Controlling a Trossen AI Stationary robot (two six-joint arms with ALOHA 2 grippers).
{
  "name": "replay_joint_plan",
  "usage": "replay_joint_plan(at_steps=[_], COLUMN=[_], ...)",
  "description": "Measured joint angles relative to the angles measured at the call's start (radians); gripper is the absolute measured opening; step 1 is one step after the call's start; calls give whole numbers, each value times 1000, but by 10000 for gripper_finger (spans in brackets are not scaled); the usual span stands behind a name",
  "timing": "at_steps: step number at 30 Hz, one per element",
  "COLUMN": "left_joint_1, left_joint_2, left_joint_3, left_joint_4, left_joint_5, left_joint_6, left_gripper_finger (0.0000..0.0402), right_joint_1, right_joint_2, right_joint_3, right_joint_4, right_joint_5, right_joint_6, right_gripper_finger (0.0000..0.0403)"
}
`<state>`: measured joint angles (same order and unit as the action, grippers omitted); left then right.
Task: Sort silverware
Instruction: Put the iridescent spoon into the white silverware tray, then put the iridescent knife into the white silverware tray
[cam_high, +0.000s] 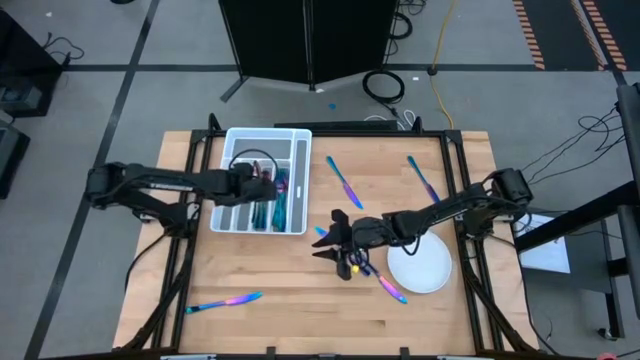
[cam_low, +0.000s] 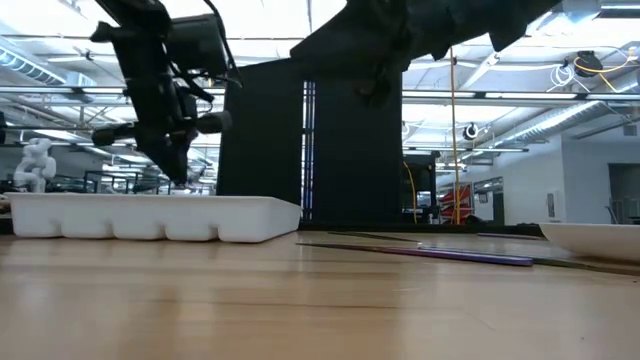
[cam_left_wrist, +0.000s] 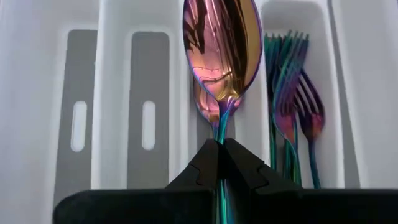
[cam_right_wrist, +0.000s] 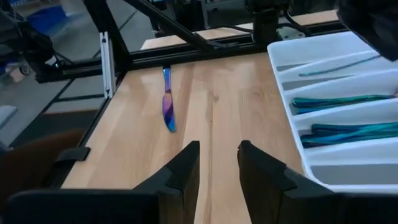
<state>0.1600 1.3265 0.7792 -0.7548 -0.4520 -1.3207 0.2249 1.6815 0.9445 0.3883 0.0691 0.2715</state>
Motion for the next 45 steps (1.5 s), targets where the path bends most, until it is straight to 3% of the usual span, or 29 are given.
replay_joint_plan(at_steps=[9,18,32,41,45], left_joint_1=[36,60,62,9,-110], left_joint_2=[119,155,155,34,-61], left_joint_3=[1,1,2,148,187], left_joint_4=[122,119,117,-93,-180], left_joint_5=[48,70,85,64,186], left_joint_6=[75,73,93,433,563], left_gripper_finger=[13,16,75,86,86], right_joint_1=[-15,-16,-43,-43,-43], right_joint_2=[-69,-90,-92,-92,-92], right_joint_3=[0,1,1,1,1], right_joint_4=[-27,-44,-43,-83,-130], right_joint_5=[1,0,-76,-76,-76], right_joint_6=[-76,-138,-154,-153,-153], right_gripper_finger=[95,95,95,95,95])
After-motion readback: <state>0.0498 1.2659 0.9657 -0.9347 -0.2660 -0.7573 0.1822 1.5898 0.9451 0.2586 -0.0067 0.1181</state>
